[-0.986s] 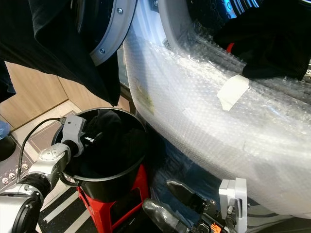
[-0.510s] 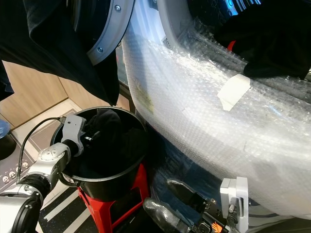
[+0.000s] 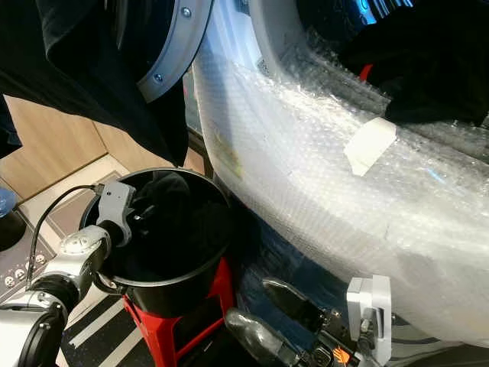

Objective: Clothes washing

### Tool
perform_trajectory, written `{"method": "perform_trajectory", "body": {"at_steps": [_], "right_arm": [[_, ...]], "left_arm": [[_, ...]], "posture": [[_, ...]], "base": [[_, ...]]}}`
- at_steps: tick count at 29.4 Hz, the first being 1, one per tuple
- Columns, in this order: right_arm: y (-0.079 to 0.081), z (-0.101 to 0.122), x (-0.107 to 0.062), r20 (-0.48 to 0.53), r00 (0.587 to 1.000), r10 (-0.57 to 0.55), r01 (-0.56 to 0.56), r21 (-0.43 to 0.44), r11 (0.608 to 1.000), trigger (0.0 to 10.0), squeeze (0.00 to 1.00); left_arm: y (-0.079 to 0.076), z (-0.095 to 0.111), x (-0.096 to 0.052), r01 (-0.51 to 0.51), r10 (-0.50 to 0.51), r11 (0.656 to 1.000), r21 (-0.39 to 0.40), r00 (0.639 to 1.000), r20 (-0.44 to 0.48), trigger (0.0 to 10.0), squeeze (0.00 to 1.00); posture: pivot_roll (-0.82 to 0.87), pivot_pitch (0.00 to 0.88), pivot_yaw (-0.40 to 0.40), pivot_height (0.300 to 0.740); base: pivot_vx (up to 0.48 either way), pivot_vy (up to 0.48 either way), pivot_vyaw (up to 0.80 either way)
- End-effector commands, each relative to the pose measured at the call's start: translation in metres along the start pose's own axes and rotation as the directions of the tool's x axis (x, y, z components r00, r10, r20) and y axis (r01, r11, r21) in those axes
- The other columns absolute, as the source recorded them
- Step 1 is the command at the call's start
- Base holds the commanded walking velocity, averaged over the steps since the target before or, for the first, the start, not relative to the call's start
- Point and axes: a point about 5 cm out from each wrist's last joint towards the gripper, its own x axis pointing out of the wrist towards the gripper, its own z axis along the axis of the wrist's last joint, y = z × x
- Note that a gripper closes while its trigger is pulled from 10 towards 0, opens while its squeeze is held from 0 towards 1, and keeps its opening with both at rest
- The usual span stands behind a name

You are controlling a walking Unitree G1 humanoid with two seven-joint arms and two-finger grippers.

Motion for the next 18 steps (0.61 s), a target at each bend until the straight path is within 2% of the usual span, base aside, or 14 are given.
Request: {"method": "perform_trajectory", "body": {"at_steps": [1, 18], "right_arm": [[0.0052, 0.0029, -0.0008, 0.008, 1.000, 0.010, -0.010, -0.014, 1.000, 10.0, 0.00], [0.0045, 0.0053, -0.0006, 0.012, 1.000, 0.012, -0.012, -0.012, 1.000, 10.0, 0.00]], "left_arm": [[0.0037, -0.0081, -0.0051, -0.005, 0.005, 1.000, 0.006, 1.000, -0.025, 0.0, 0.00], [0.0046, -0.0071, -0.0057, -0.002, 0.002, 1.000, 0.006, 1.000, -0.013, 0.0, 0.00]], "posture": [[-0.19, 0.250, -0.053, 0.740], [-0.19, 0.250, -0.056, 0.740]], "base": [[0.000, 0.000, 0.00], [0.000, 0.000, 0.00]]}}
